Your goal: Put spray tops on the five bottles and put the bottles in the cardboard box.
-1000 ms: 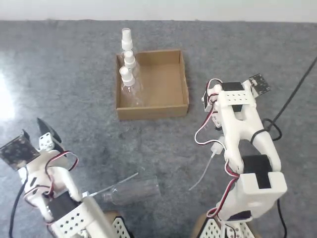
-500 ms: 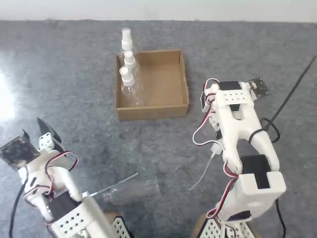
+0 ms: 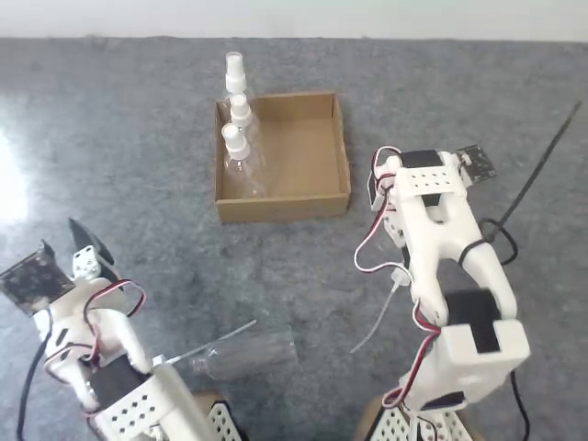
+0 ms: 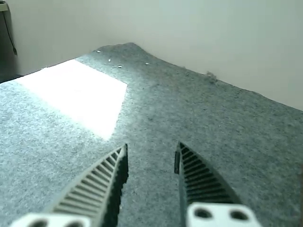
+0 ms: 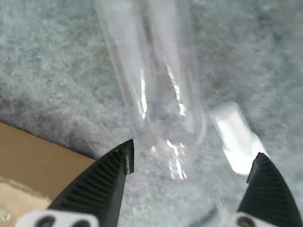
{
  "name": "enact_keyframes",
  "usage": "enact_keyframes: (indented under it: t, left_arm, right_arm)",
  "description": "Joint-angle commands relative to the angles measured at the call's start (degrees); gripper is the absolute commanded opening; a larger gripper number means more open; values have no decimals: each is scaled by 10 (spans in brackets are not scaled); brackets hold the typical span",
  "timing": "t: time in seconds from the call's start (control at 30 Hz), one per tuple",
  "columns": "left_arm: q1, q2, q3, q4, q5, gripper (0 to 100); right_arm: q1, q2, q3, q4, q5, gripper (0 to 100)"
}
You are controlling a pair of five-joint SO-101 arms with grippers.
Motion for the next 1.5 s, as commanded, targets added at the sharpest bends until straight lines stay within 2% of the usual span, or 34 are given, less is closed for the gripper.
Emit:
enact_keyframes:
  t: [0.0, 0.4, 0.47, 0.6, 0.67, 0.97, 1.23, 1.47]
  left_arm:
    - [1, -11, -5, -16, -3, 156]
    - [2, -11, -5, -16, -3, 156]
    - [2, -11, -5, -16, -3, 156]
    - [2, -11, -5, -16, -4, 156]
    - [2, -11, -5, -16, -4, 156]
    - [2, -11, -5, -16, -4, 156]
    - [3, -11, -5, -16, -4, 156]
    - [0, -11, -5, -16, -4, 154]
  right_arm:
    - [0, -73, -34, 33, -8, 333]
    - [0, -91, -37, 39, 0, 333]
    - [0, -97, -30, 42, 53, 333]
    - [5, -127, -17, 108, 258, 333]
    - [21, -147, -14, 136, 317, 332]
    - [32, -175, -11, 142, 335, 332]
    - [29, -182, 7, 126, 510, 332]
    - [29, -182, 6, 108, 596, 332]
